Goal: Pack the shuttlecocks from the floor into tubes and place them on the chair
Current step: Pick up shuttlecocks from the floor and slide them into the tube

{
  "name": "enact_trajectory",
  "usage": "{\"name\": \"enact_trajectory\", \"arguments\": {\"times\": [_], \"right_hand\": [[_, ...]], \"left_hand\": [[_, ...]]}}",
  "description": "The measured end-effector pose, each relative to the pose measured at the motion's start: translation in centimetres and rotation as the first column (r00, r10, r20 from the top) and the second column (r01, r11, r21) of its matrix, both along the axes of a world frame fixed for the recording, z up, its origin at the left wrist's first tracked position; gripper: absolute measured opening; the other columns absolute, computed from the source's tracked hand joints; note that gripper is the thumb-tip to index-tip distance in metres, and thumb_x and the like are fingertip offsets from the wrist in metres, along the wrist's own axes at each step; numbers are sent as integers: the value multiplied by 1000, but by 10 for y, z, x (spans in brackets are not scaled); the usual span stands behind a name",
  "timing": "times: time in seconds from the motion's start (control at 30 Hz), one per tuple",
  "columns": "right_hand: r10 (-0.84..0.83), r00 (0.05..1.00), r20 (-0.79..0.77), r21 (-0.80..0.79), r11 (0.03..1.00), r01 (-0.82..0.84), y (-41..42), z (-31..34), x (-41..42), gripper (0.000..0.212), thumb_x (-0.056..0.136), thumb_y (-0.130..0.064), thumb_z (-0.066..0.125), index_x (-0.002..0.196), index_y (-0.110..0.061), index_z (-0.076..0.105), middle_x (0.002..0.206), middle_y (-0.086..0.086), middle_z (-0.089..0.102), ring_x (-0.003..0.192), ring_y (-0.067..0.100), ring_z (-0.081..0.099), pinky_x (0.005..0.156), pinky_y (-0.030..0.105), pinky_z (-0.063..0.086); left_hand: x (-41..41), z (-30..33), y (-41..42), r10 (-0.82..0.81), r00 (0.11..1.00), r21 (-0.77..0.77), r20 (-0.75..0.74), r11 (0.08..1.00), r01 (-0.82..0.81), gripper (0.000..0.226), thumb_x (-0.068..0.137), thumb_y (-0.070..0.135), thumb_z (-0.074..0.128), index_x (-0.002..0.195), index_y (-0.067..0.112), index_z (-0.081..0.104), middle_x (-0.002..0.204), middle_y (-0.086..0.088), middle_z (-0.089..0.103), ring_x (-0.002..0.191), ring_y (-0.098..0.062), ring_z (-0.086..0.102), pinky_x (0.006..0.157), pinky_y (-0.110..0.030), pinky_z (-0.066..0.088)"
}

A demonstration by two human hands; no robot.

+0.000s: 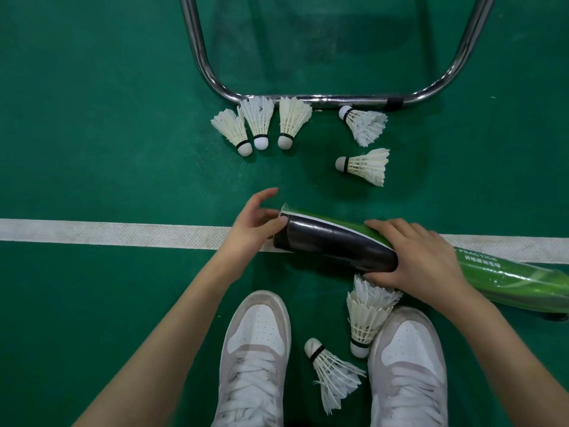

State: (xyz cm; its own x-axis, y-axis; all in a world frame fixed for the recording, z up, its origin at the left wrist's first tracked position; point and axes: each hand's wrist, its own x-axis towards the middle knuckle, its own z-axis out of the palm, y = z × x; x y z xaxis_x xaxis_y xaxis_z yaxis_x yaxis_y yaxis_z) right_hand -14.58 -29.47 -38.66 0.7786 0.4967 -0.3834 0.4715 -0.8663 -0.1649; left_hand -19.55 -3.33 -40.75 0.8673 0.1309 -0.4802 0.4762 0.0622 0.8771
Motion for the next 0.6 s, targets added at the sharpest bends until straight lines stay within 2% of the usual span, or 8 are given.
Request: {"name": "enact_trajectory", "arguments": {"times": [0.07,0.13,0.27,0.37,0.47,0.53,0.6], "right_hand": [[14,1000,-27,-11,1000,-14,0,0,3,85,68,-66,60,140,-38,24,130,-13,44,114,13,45,84,27,35],[20,999,-51,-17,1000,-21,0,1,6,86,69,-66,60,141,-38,22,132,-12,42,116,13,44,88,28,35],[16,1000,-6,8,1000,-16,1,3,13,87,65,-63,66,139,-35,30,127,-8,48,112,17,48,85,32,38],[29,999,18,21,999,-30,3,4,24,87,62,-62,69,138,-34,34,125,-7,51,110,19,50,84,35,41],[46,999,16,27,999,-46,6,2,31,87,63,-61,68,138,-34,34,126,-7,50,111,19,50,85,35,41],[55,998,-6,14,998,-55,7,0,30,87,64,-62,67,138,-35,33,127,-9,49,113,18,50,86,34,41],[59,998,-9,3,998,-59,7,-2,29,87,63,-63,67,138,-36,33,127,-9,50,113,18,50,86,33,41]], "left_hand": [[9,7,8,-19,999,106,35,994,15,47,91,10,61,130,28,44,106,-3,59,92,-10,59,81,-17,48],[21,12,17,-8,997,158,77,987,-4,45,90,11,62,128,29,45,112,-2,58,96,-12,59,84,-22,48],[51,15,38,171,974,215,151,956,-201,39,89,11,62,126,17,51,110,0,55,91,-8,55,83,-22,47],[76,20,59,221,949,326,227,900,-288,40,89,4,59,128,12,51,120,-3,54,106,-10,51,95,-23,43],[97,23,77,150,959,510,241,821,-256,50,85,-1,56,132,15,48,136,-5,42,118,-9,43,108,-27,34],[106,24,84,111,973,582,203,786,-211,60,85,-2,54,139,18,41,144,-3,36,125,-13,42,104,-20,33],[111,22,88,66,984,599,164,786,-152,66,85,-3,52,144,21,35,147,0,37,116,-16,52,89,-13,43]]}}
